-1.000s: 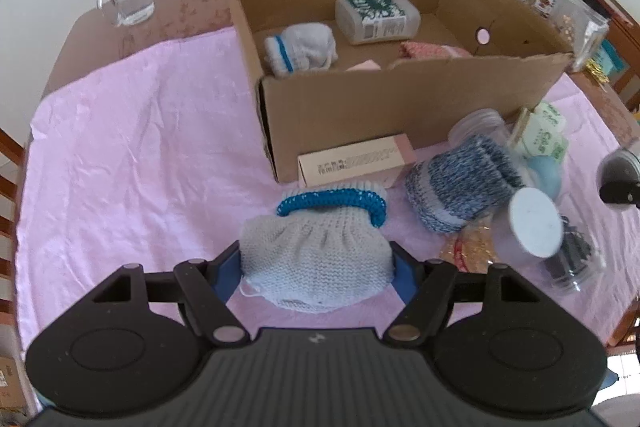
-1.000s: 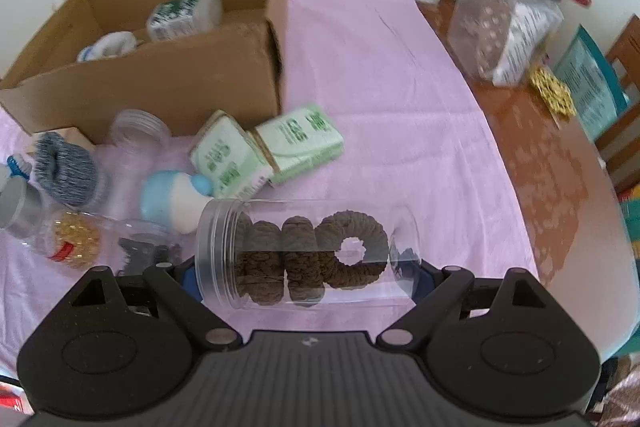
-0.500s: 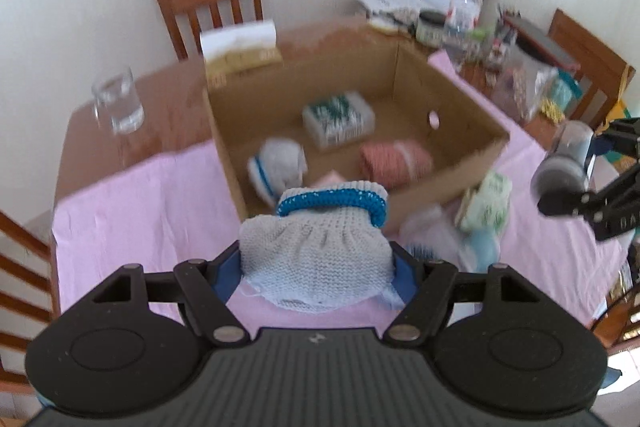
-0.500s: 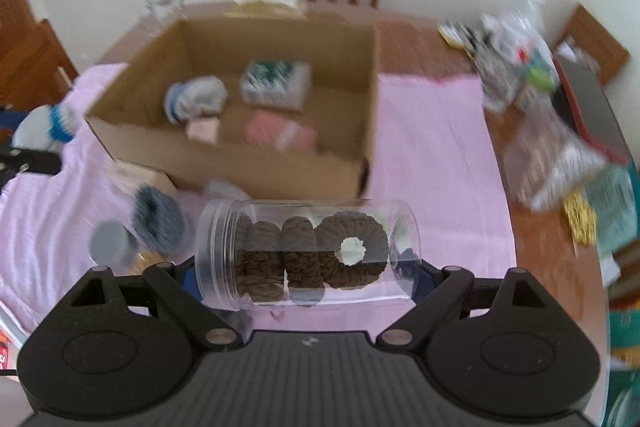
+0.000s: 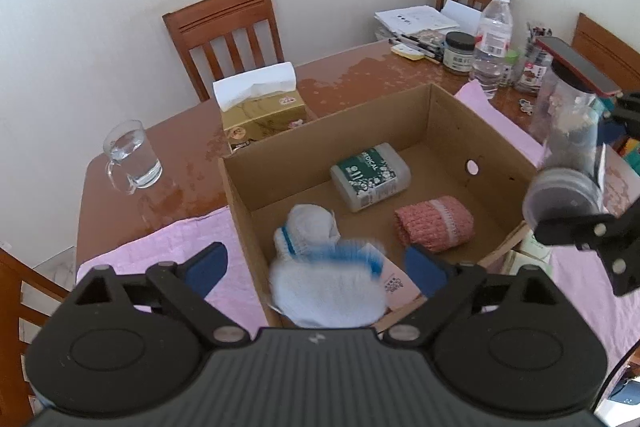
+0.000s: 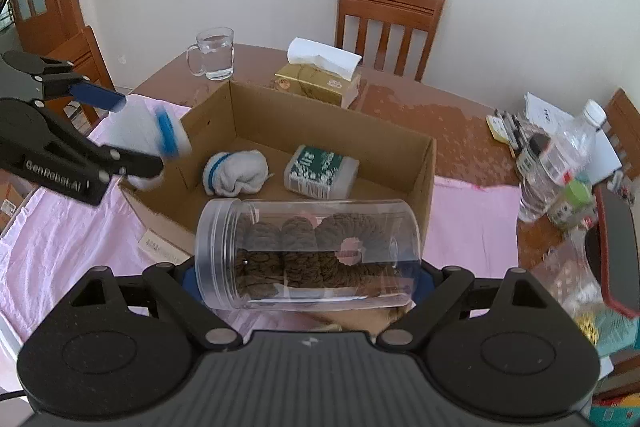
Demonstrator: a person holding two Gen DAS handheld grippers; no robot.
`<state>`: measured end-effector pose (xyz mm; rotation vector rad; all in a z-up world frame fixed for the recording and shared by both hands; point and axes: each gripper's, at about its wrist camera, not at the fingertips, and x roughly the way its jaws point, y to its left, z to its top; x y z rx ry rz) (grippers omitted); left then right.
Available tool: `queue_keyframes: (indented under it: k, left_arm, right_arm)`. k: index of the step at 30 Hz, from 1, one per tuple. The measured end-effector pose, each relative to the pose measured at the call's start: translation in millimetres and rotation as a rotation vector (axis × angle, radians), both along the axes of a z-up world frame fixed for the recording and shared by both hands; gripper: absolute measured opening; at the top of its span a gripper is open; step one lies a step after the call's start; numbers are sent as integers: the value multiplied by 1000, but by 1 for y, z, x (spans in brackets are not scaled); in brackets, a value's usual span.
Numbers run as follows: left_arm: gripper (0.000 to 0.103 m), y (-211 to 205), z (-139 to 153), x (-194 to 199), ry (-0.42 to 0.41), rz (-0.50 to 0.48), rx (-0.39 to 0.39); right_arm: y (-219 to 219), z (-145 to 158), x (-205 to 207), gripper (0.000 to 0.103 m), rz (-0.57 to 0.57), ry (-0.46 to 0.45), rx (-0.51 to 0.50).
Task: Organize objects
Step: 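Carry the glove and cookie jar into the cardboard box and open both tools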
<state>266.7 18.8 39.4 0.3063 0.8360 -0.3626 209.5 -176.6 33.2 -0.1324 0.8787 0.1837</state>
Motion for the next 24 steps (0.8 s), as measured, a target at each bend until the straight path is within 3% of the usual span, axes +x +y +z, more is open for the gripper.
queue_keyframes:
  k: [10, 22, 24]
  left_arm:
    - [96, 12, -12, -6, 56, 46, -16]
    - [96, 23, -7, -12, 63, 107, -11]
    - [96, 25, -8, -11, 71, 115, -15]
  right_arm:
    - [-1, -14, 41, 94, 22, 24, 12]
    - [-11, -31, 107, 95, 13, 35, -39]
    - [-12, -33, 116, 101, 2, 13, -72]
